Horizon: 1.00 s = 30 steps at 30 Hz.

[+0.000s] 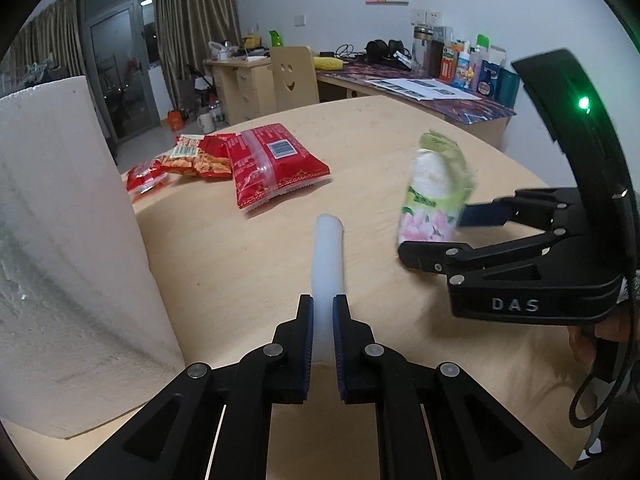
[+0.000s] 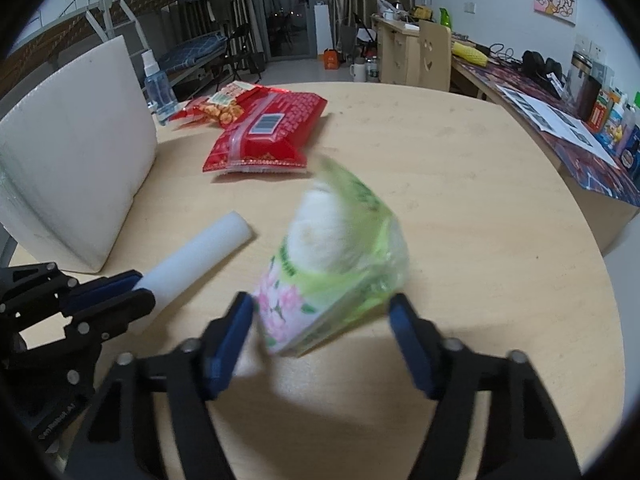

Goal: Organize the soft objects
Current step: 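Close the left tool on the white foam tube while the right tool grasps the wipes pack, then lift and carry the foam tube and wipes pack with both tools toward the foam box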

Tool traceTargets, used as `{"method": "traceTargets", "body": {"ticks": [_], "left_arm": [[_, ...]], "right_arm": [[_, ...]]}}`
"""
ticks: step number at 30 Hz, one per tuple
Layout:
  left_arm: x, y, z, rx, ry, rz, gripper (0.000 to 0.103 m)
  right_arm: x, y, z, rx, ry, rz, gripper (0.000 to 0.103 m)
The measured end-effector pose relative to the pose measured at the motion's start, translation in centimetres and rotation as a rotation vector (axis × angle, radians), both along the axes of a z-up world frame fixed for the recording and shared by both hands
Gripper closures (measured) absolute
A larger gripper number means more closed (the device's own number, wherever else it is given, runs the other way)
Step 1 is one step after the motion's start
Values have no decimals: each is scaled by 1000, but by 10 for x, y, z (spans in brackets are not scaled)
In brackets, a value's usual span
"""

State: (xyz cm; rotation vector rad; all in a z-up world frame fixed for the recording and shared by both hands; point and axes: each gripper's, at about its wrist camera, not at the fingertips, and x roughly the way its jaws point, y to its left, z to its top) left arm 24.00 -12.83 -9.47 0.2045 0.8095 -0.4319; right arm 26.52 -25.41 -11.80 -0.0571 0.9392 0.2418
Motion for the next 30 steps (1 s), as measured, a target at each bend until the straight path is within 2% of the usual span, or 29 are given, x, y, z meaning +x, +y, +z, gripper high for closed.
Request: {"method": "traceTargets", "body": {"ticks": [2,5,15,22,30], "left_arm": [[-1,1,1,-7,-4,1,93],[-3,1,4,-12,-15,-1,93],[-16,3,21,-53,-84,-4,94],[-29,2,32,-77,-126,-23,94],[-37,6,42,-95,-160,-17,94]], "right_arm": [[0,-1,0,3,0,-5,58],[-3,-3,4,20,-7,-6,70],[-21,-10,23,70,-85,-23,73],[-20,-3,17,46,-76,-12,87],[-32,-11,29,99,-122,-37,87]]}}
